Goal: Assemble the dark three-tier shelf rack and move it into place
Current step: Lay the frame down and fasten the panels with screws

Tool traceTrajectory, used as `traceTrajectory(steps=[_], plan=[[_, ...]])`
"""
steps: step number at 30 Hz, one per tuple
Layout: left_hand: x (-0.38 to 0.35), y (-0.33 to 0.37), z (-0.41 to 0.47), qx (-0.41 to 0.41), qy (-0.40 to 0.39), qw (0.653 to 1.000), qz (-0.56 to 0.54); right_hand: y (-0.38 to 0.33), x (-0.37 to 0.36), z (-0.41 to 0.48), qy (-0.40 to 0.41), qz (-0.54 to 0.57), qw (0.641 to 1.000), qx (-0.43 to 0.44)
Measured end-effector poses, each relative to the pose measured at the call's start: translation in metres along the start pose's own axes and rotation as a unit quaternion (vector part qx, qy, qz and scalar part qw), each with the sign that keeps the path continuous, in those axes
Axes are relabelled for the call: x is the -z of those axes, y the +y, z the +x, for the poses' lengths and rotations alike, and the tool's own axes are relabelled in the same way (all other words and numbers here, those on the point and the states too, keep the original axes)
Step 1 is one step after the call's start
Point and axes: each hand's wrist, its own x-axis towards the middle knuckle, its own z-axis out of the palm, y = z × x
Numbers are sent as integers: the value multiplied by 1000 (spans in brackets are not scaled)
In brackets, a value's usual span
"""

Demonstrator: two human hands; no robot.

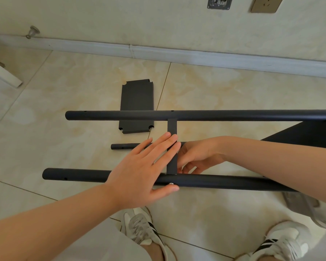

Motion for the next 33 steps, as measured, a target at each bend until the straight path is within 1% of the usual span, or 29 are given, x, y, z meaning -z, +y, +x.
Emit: traceTrajectory(steps=[2,6,14,20,25,30,33], plan=[[0,0,0,0,-1,1000,-1,-1,-3,3,4,-1,1000,9],[-1,0,0,1,1,1000,3,-5,3,-2,-14,8,1000,9],[1,1,0,3,-1,1000,9,-8,1,3,-3,-55,998,-22],[-1,0,1,4,-7,1000,13,-6,8,-2,-39,-16,999,-3],[0,0,0,6,-4,1000,12,-6,7,-2,-19,-47,998,-28],[1,1,0,6,-4,1000,16,-6,7,-7,-24,-12,1000,1],[1,1,1,7,-2,1000,19,-5,4,-7,-14,-37,999,-14]])
